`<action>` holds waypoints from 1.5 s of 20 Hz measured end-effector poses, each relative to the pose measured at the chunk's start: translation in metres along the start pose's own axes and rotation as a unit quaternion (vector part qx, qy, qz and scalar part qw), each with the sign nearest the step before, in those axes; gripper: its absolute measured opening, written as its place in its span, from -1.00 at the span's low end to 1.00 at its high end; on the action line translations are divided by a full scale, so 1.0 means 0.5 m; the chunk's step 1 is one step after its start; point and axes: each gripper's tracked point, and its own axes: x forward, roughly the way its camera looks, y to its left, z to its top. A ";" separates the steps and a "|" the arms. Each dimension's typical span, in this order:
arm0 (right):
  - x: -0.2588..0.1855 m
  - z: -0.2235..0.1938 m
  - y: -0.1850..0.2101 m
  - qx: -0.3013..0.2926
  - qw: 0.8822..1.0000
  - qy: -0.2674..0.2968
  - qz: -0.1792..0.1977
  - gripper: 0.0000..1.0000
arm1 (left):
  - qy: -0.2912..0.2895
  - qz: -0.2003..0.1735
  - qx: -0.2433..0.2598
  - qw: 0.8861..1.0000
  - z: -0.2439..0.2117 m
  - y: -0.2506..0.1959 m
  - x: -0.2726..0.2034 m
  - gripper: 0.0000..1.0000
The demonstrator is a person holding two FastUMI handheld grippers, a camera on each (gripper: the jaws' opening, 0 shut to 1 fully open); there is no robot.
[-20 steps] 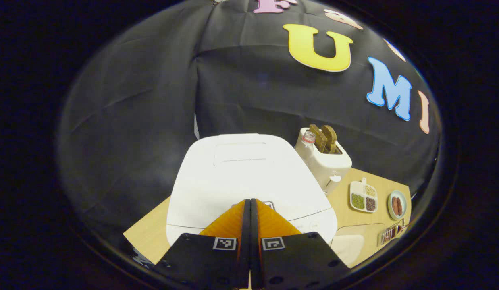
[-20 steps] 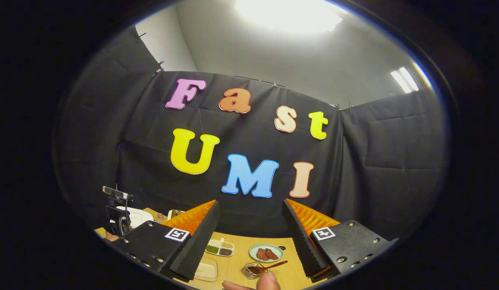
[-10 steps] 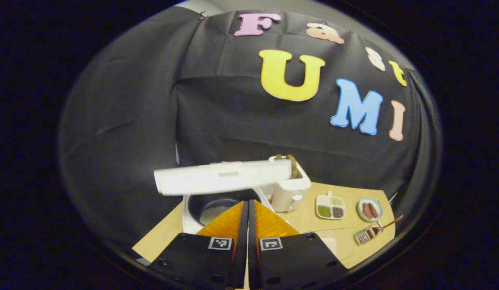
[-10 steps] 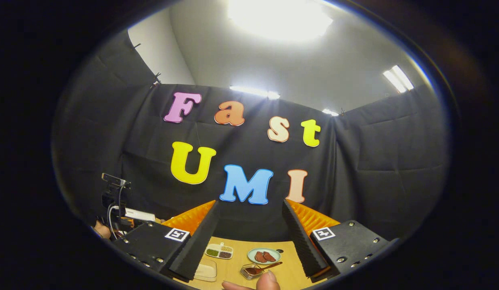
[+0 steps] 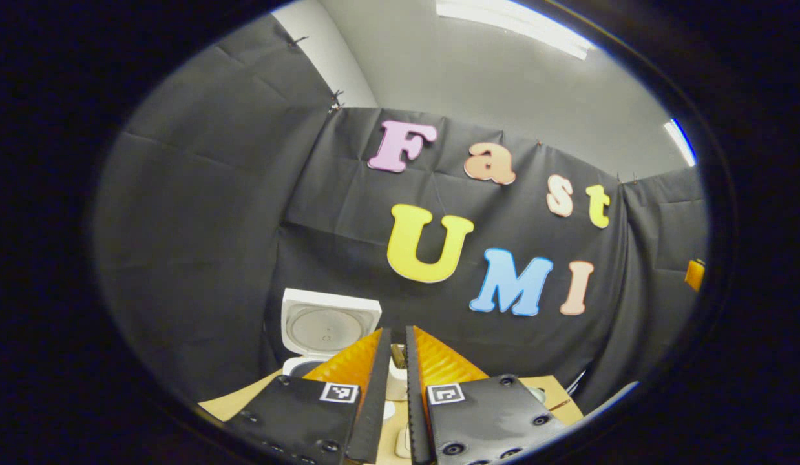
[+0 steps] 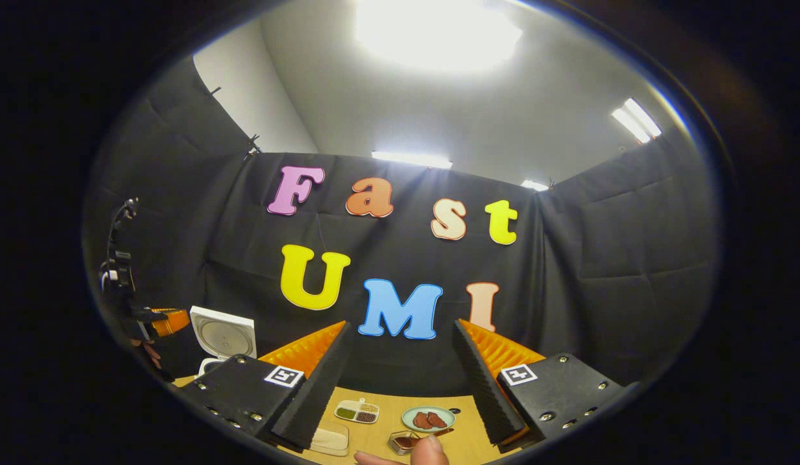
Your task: Close the left gripper, press the button to open the rice cooker; take a wooden spoon from the chopstick holder with the right hand, scoop a spoonful of rice and pour it into the rice cooker, then put the wooden spoon back into the chopstick holder.
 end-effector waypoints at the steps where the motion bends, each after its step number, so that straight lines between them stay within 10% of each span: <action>1: 0.006 -0.008 -0.008 0.003 1.000 0.001 0.006 0.90 | -0.012 0.006 -0.004 1.000 0.017 -0.004 -0.008 -0.67; 8: 0.049 -0.139 -0.082 0.053 0.995 0.037 0.073 0.91 | -0.051 0.061 0.018 0.997 0.038 -0.053 -0.099 -0.63; 20: 0.189 -0.616 -0.231 0.151 0.975 0.137 0.091 0.92 | -0.017 0.106 0.135 0.985 -0.035 -0.220 -0.231 0.63; 23: 0.202 -0.756 -0.252 0.201 0.960 0.181 0.073 0.92 | 0.015 0.103 0.173 0.979 -0.065 -0.242 -0.245 0.86; 30: 0.217 -0.982 -0.199 0.291 0.913 0.281 0.060 0.92 | 0.073 0.086 0.174 0.978 -0.141 -0.279 -0.233 0.65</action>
